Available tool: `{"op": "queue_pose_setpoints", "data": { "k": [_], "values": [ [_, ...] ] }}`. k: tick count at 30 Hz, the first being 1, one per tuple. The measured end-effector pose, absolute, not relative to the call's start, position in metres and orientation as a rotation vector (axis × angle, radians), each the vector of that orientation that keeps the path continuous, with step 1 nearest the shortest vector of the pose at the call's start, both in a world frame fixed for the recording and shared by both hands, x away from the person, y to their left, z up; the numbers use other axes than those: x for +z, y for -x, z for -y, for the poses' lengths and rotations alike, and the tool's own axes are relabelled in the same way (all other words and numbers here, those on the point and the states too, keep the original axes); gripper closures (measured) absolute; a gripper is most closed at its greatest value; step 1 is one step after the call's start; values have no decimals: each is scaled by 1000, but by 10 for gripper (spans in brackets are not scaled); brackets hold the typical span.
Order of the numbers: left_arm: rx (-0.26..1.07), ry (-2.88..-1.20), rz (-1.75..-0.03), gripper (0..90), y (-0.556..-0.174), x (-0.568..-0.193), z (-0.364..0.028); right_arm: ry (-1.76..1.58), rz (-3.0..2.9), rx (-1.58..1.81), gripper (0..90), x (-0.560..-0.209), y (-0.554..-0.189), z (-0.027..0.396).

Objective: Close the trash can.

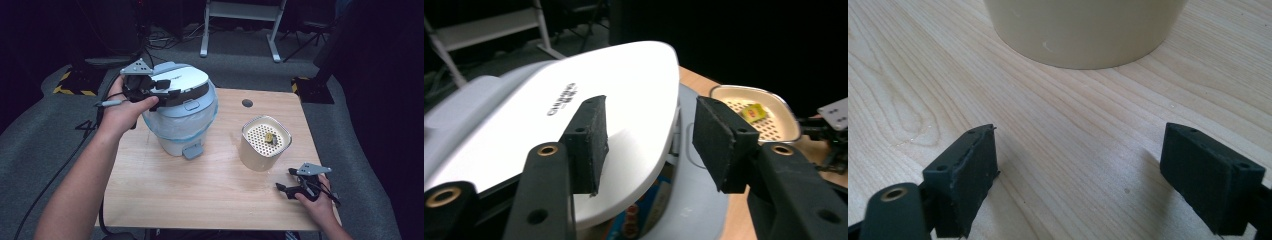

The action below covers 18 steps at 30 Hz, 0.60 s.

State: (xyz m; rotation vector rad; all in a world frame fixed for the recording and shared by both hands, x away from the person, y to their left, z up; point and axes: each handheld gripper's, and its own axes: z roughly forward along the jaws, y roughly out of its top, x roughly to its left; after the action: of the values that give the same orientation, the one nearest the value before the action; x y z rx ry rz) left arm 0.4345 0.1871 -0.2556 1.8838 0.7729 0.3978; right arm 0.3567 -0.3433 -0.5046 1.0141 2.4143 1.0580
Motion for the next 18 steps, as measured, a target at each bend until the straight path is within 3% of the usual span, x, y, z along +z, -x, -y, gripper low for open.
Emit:
{"op": "queue_pose_setpoints", "data": {
  "k": [3,10,18],
  "values": [
    [366,-1891,-783,527,-436,-259,-182,-1014,-2414,1058,154,-505,-357,343],
    [304,-1904,-839,703,-443,-263,-177,-1014,-2414,1058,154,-505,-357,343],
    [341,-1951,-829,715,-448,-269,-163,-1015,-2414,1058,154,-505,-357,343]
  ]
}}
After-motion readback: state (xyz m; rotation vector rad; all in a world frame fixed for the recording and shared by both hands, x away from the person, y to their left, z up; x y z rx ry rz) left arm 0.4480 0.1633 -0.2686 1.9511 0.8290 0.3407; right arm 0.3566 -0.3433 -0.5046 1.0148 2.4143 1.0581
